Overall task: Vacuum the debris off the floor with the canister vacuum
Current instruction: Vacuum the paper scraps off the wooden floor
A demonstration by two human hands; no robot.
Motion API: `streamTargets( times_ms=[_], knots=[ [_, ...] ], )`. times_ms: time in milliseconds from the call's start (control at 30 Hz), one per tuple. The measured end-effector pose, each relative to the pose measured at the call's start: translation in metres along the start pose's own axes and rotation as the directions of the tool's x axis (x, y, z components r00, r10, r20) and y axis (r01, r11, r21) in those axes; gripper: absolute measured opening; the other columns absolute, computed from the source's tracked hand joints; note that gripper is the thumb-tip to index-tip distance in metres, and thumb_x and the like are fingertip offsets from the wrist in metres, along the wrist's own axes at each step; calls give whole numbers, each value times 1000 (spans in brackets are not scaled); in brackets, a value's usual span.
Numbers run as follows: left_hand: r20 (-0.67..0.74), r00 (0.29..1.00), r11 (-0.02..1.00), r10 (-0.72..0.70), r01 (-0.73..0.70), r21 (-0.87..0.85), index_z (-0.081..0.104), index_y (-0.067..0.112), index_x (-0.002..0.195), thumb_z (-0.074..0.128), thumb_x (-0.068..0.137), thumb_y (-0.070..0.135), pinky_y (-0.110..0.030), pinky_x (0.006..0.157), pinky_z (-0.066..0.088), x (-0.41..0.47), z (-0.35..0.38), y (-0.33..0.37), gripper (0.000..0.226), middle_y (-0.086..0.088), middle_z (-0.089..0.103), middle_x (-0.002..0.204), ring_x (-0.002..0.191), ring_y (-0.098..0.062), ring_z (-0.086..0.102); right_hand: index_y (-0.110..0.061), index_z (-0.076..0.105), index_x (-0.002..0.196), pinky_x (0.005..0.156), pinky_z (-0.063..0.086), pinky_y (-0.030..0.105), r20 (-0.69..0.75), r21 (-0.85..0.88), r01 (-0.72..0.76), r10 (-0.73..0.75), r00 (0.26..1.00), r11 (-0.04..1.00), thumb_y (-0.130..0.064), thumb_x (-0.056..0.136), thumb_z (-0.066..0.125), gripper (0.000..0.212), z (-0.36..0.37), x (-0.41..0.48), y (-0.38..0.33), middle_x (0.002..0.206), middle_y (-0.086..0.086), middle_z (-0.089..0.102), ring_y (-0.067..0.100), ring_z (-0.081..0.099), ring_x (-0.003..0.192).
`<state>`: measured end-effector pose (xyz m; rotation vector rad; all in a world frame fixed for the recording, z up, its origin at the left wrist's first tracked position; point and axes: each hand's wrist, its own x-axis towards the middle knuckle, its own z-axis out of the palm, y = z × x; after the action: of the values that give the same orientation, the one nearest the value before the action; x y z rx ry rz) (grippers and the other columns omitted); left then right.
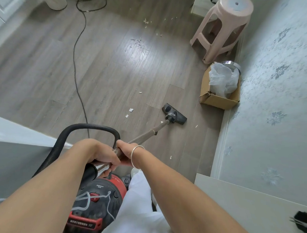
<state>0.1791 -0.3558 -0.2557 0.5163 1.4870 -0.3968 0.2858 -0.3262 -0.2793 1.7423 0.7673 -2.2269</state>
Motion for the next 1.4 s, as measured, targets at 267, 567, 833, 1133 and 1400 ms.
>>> streamTargets(
  times_ms=[267,567,833,1133,1400],
  knots=[
    [16,998,998,55,-54,-34,48,7,106,55,73,1,-31,56,51,22,18,26,34,-17,59,63,53,-25,55,-6,50,78,25,28,4,-148,-46,69,-75,986,997,-16,90,48,17,-39,-20,6,59,6,47,14,47,42],
    [33,990,989,139,-140,36,45,5,111,53,75,1,-28,52,50,48,60,75,36,-16,57,66,45,-22,57,-9,45,63,27,31,5,-214,6,47,-45,976,999,-15,89,45,27,-105,-14,25,60,6,49,14,47,47],
    [52,994,990,96,-100,96,48,3,114,56,64,2,-37,68,50,50,54,77,51,-19,59,70,62,-30,56,-10,49,67,40,45,14,-182,130,35,-11,983,991,-19,84,49,19,-101,12,36,60,7,54,17,53,48],
    [30,999,986,-23,18,165,49,4,112,55,70,-2,-26,48,49,8,18,51,42,-16,55,60,46,-23,53,-5,55,94,41,54,21,44,252,-9,-2,999,968,-18,88,44,18,-51,10,23,49,7,62,15,60,40],
    [-40,992,985,-120,124,118,48,3,105,51,78,-5,-26,43,48,-31,4,26,28,-15,53,54,42,-21,50,-5,55,89,41,54,21,216,150,-68,34,976,986,-17,90,40,19,-16,-1,7,47,6,62,13,59,32]
  ],
)
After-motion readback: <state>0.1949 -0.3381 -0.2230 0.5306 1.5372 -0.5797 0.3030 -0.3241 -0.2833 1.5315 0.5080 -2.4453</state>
